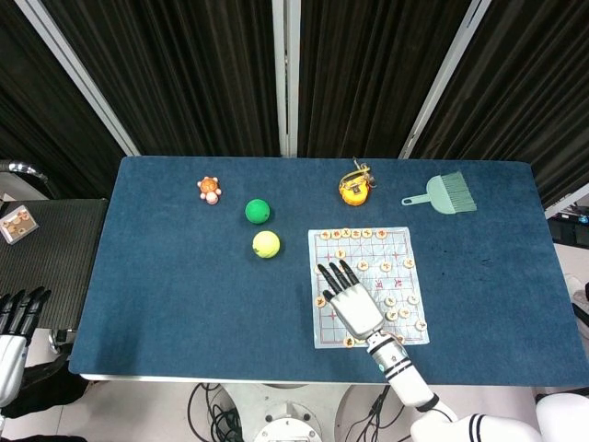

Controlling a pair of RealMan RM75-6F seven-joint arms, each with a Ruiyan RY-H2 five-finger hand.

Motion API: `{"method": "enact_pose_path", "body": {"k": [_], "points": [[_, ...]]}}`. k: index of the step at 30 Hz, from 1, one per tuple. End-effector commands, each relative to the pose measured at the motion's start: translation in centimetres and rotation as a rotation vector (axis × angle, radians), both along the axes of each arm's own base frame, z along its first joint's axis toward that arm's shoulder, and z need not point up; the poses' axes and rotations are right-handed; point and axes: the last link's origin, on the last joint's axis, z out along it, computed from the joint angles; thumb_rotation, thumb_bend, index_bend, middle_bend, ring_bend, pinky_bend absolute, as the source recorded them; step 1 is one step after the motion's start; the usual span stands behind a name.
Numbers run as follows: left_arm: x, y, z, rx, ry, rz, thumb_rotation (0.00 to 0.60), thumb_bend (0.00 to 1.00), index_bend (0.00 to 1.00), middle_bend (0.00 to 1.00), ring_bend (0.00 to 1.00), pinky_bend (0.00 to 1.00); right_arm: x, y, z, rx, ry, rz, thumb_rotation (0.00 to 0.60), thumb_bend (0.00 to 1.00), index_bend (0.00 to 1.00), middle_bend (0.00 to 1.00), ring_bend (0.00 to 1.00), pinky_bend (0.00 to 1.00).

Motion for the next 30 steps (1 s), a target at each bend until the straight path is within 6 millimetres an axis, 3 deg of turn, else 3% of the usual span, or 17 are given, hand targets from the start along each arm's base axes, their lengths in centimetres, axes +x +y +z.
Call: {"method": "enact_pose_path", "body": {"k": [1,13,22,30], "points": [[-0.1,0.0,0.0,-0.001,-0.002,0.001,0.600,0.11,0.07,0.05,0.00,0.00,0.4,-1.6,0.7,-0.034,-0.002,-0.005,0.600,0.29,0.58,0.01,0.00,0.00],[-0.5,-0.2,0.5,0.007,-0.002,0.013,0.600,0.11,0.07,0.05,0.00,0.00,2.6,-9.7,0.2,-0.167,0.117,-0.007,0.600,0.29,0.58,0.01,0.00,0.00],[-0.6,0.0,0.9,0.009,-0.015,0.012,0.600,0.11,0.07,0.05,0.00,0.00,3.4,-13.1,-2.0,-0.162,0.097,-0.062,0.600,0.30,0.58,0.01,0.00,0.00],[-0.8,0.3,1.1,0.006,-0.047,0.030,0.600,0.11,0.07,0.05,0.00,0.00,3.6,-14.9,-3.1,-0.176,0.110,-0.098,0.600,0.30,0.58,0.02,0.00,0.00]]}}
